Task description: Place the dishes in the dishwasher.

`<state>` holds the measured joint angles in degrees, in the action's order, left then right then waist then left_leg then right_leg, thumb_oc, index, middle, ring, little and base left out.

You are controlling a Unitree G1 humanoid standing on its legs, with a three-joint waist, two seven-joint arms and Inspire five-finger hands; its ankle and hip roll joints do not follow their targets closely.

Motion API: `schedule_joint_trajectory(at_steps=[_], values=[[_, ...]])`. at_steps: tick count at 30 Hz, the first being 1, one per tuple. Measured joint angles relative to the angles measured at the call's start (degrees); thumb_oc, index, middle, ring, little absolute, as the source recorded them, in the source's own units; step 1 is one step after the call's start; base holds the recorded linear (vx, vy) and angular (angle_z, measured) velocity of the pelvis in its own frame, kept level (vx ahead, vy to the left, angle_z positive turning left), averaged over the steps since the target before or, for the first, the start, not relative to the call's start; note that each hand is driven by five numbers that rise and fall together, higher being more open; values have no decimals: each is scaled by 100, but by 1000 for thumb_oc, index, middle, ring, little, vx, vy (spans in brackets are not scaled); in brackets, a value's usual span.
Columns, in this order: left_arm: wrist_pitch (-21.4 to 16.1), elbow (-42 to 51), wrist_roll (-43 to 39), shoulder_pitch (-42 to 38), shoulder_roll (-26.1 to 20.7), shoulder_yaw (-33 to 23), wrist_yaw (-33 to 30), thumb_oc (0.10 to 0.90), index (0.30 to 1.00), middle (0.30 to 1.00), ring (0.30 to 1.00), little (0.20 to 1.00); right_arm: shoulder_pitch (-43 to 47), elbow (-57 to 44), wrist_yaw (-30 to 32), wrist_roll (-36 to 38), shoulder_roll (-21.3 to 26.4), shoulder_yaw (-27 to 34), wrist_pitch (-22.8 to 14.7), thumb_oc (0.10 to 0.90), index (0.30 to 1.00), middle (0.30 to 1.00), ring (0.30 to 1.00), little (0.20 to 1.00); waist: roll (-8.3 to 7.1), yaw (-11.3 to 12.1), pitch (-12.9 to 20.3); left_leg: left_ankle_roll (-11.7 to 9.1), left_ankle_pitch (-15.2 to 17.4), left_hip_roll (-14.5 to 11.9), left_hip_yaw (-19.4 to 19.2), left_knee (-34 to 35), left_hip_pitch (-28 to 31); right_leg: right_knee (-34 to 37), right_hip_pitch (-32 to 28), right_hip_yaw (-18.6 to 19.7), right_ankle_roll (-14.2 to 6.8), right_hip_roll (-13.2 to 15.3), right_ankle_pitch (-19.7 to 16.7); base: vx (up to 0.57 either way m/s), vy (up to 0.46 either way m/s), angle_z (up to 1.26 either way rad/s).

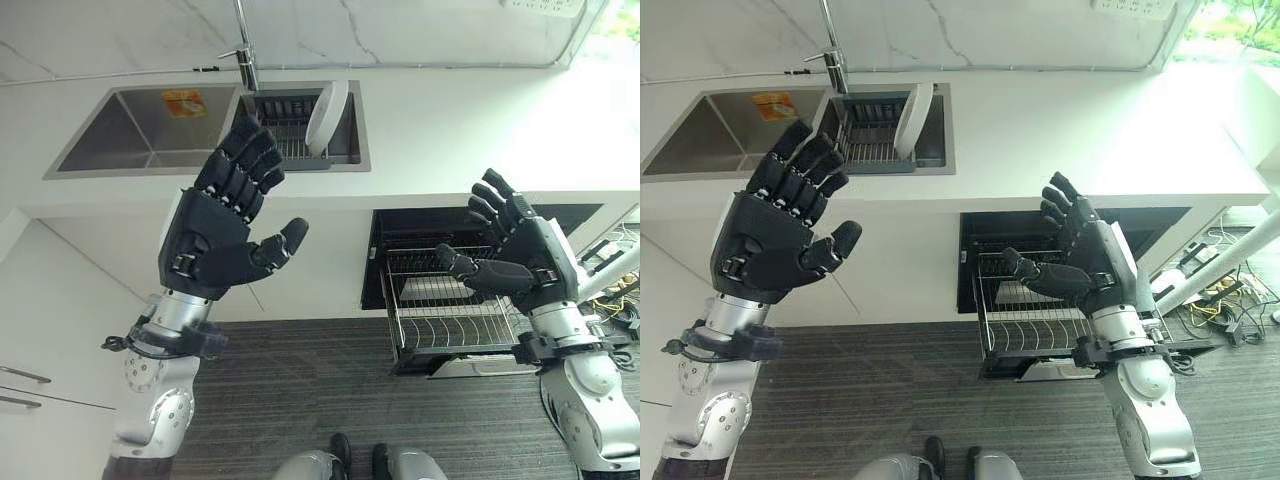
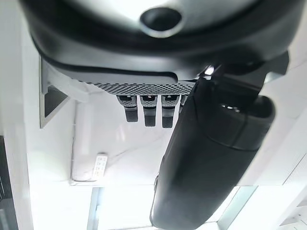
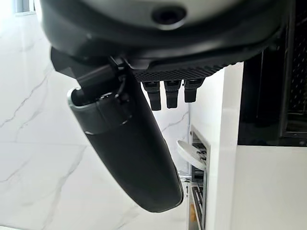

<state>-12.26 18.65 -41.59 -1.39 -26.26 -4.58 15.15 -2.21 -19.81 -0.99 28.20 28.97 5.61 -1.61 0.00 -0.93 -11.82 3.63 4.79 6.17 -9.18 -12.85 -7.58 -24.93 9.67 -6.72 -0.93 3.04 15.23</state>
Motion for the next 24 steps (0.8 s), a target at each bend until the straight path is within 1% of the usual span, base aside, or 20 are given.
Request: schedule_joint_trajectory(at_steps=[1,3,6,7,8,9,10,11,12,13,15,16,17,18,19,20,21,22,23,24], values=[[0,0,1,13,-15,0,-2,800,900,900,900,900,-1,0,-22,-2,0,1,0,800,900,900,900,900,0,-15,0,43,-26,0,-3,39,29,-4,0,-10,-9,21,-9,-22,-100,-3],[0,0,-2,42,-15,0,-2,800,900,900,900,900,-1,0,-44,-7,0,3,-2,800,900,900,900,900,30,-25,31,6,-4,-8,8,74,58,-14,-30,-22,27,17,-119,-7,-97,-1],[1,6,-43,108,25,3,13,800,900,900,900,900,-2,0,-11,-130,35,4,-33,800,900,900,900,900,217,-14,182,-36,-26,-62,20,170,69,45,-45,-99,218,-30,-204,23,-64,2],[1,10,-55,108,25,6,40,800,900,900,900,900,-1,0,30,-217,67,3,-148,800,900,900,900,900,266,-19,212,-82,-50,-92,14,203,70,76,-80,-137,281,-48,-220,20,-28,4],[1,10,-81,107,25,10,58,800,900,900,900,900,0,0,31,-325,95,20,-241,800,900,900,900,900,280,-22,222,-148,-61,-108,10,217,81,83,-97,-154,322,-52,-217,-4,-5,7],[0,10,-84,104,27,17,66,800,900,900,900,900,2,0,17,-328,148,49,-322,800,900,900,900,900,260,-17,219,-355,-142,-120,-30,134,54,64,-102,-152,406,-29,-208,-13,67,9],[1,4,-87,106,49,51,63,800,900,900,900,900,1,3,10,-325,201,69,-335,800,900,900,900,900,195,-16,212,-546,-234,-120,-102,-81,-67,101,-102,-150,462,60,-238,-13,82,13],[0,-5,-96,122,69,99,76,800,900,900,900,900,17,53,-16,-287,226,80,-345,800,900,900,900,900,87,-29,181,-759,-183,-192,-258,-506,-324,141,-133,-182,486,146,-273,21,145,29],[1,-11,-95,127,63,170,125,800,900,900,900,900,27,177,-50,-211,190,81,-371,800,900,900,900,900,59,-74,186,-707,10,-657,-523,-849,-482,288,-243,-323,508,101,-321,66,182,29],[-5,-6,-95,147,66,231,188,800,900,900,900,900,40,316,-65,-209,173,77,-371,800,900,900,900,900,60,-59,190,-767,93,-1132,-499,-806,-524,300,-320,-326,494,-16,-309,120,288,23],[-95,2,-103,289,68,233,246,800,900,900,900,900,43,379,-148,-80,103,79,-371,800,900,900,900,900,58,-67,188,-846,56,-1594,126,-716,-680,288,-310,-239,433,-114,-267,120,239,-12],[-124,2,-116,433,66,210,275,800,900,900,900,900,41,380,-238,-46,58,77,-371,800,900,900,900,900,67,-29,191,-901,18,-1751,468,-572,-727,258,-258,-154,416,-149,-248,130,235,-38],[-141,-6,-136,541,71,211,285,800,900,900,900,900,37,381,-294,-46,72,81,-373,800,900,900,900,900,81,-47,186,-931,-5,-1904,564,-427,-743,139,-205,-58,420,-141,-209,148,276,-43],[-143,-43,-144,591,104,214,318,800,900,900,900,900,2,386,-312,-42,72,97,-373,800,900,900,900,900,109,-47,172,-1012,-58,-1997,678,-406,-764,76,-206,11,319,-135,-138,178,348,-38],[-168,-43,-224,638,134,213,333,800,900,900,900,900,-8,387,-350,11,89,107,-376,800,900,900,900,900,159,-56,156,-1055,-92,-2058,673,-419,-789,36,-204,47,307,-131,-117,156,324,-36],[-202,-56,-308,647,224,213,393,800,900,900,900,900,-24,389,-414,73,134,198,-378,800,900,900,900,900,242,-76,148,-1036,-99,-2121,574,-442,-839,-27,-197,79,269,-95,-104,186,427,-31],[-225,-74,-312,641,272,215,426,800,900,900,900,900,-45,406,-428,137,142,254,-378,800,900,900,900,900,272,-75,154,-1034,-97,-2122,473,-515,-846,-31,-221,131,193,-45,-99,147,379,-25],[-269,-72,-312,625,258,219,431,800,900,900,900,900,-75,392,-434,158,163,334,-390,800,900,900,900,900,328,-92,195,-985,-95,-2100,278,-541,-790,-52,-229,183,71,90,-84,131,354,-7],[-301,-69,-312,546,251,219,436,800,900,900,900,900,-90,387,-446,207,210,449,-403,800,900,900,900,900,343,-135,199,-931,-88,-2085,135,-572,-772,-60,-227,184,-105,220,-57,126,344,3],[-314,-70,-315,490,239,217,434,800,900,900,900,900,-102,377,-440,243,244,502,-406,800,900,900,900,900,346,-166,205,-934,-234,-2052,-19,-466,-700,-91,-225,200,-198,332,-26,126,340,23]])
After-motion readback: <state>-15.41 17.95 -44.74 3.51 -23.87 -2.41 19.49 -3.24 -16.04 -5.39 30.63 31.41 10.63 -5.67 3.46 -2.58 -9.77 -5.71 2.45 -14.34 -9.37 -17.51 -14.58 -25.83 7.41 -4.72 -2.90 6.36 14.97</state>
